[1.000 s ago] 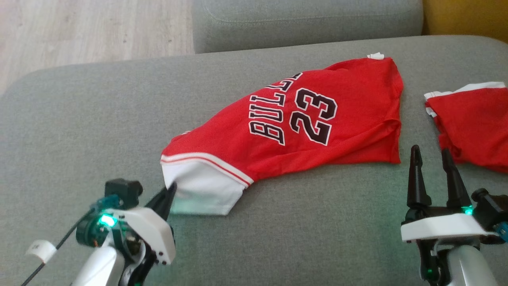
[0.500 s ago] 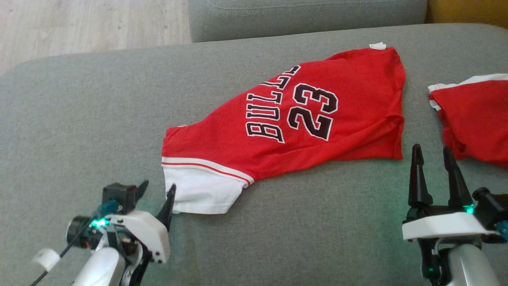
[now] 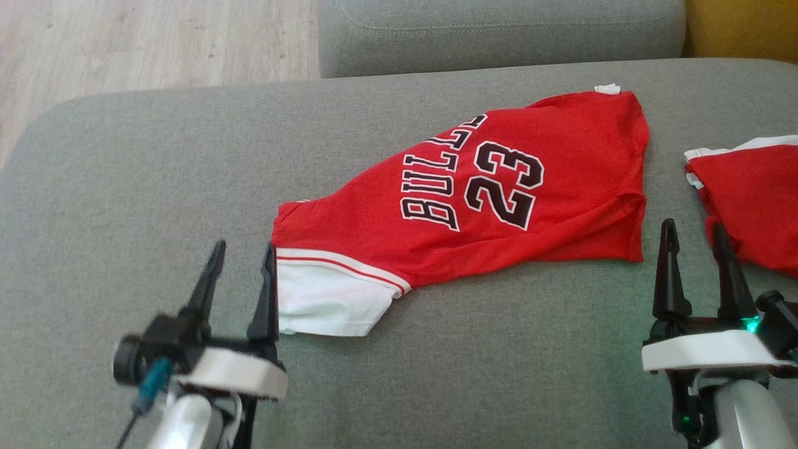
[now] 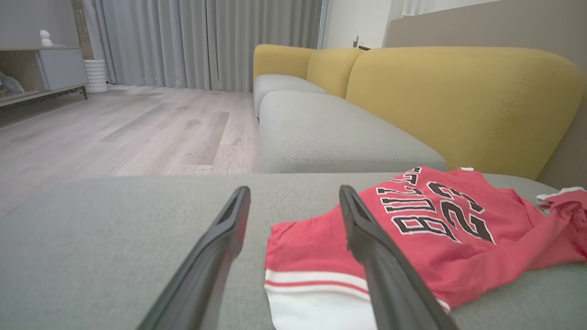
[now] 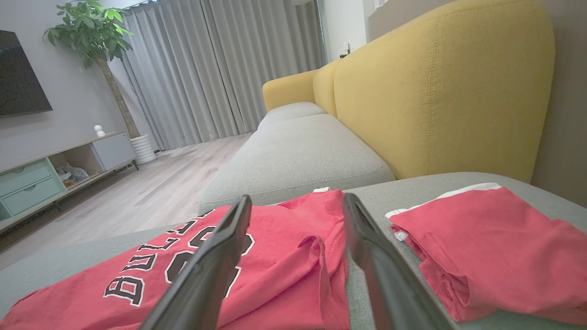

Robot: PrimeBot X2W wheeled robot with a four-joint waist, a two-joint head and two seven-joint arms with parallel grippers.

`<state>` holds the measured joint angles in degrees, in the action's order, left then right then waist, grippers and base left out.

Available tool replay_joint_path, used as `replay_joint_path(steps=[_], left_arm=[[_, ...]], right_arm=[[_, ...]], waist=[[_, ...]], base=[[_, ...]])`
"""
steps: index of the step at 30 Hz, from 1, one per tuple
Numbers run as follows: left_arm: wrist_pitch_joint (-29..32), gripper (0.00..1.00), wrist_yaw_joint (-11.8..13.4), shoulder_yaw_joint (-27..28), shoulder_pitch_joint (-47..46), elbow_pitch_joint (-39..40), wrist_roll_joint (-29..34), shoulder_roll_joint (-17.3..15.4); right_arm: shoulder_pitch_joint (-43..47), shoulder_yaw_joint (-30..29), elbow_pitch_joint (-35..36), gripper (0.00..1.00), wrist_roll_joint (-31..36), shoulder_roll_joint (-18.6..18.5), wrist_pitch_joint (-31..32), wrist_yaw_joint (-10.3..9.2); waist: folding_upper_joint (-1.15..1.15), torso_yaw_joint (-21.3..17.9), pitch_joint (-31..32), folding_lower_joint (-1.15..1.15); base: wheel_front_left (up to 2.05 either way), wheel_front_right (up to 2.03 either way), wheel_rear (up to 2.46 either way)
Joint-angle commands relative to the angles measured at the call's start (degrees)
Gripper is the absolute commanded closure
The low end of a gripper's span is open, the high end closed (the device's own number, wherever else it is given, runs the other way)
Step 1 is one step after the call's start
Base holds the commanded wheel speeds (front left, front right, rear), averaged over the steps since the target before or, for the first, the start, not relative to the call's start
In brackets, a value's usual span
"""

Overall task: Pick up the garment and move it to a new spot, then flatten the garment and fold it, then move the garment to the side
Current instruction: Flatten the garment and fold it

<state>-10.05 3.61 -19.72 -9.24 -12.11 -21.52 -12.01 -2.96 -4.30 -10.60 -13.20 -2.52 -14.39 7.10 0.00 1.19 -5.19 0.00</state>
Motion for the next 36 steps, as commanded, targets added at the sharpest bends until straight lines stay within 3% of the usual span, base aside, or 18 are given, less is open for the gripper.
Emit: replay_joint_path(steps=[1, 8, 24, 36], left_arm=[[-1.7, 0.00, 0.6, 2.3, 0.3, 1.1, 0.0, 0.0], [-1.8, 0.00, -0.2, 0.7, 0.7, -1.8, 0.2, 0.4], [8.5, 0.00, -2.9, -2.9, -2.2, -10.5, 0.0, -2.0], [14.9, 0.00, -1.1, -3.6, -4.6, -14.4, -0.2, -2.6]], right_arm=[[-1.5, 1.3, 2.2, 0.00, 0.4, -0.4, -0.6, 0.39], [-1.0, 1.5, 2.2, 0.00, 0.5, -0.4, -0.6, 0.39], [-1.4, 2.2, 1.8, 0.00, 0.2, -0.4, -0.6, 0.39], [-2.2, 2.7, 1.5, 0.00, 0.2, -0.4, -0.6, 0.39]], waist=[[0.00, 0.0, 0.1, 0.00], [0.00, 0.1, 0.0, 0.00], [0.00, -0.7, -1.9, 0.00], [0.00, -1.7, -3.4, 0.00]], base=[[0.00, 0.00, 0.00], [0.00, 0.00, 0.00], [0.00, 0.00, 0.00], [0.00, 0.00, 0.00]])
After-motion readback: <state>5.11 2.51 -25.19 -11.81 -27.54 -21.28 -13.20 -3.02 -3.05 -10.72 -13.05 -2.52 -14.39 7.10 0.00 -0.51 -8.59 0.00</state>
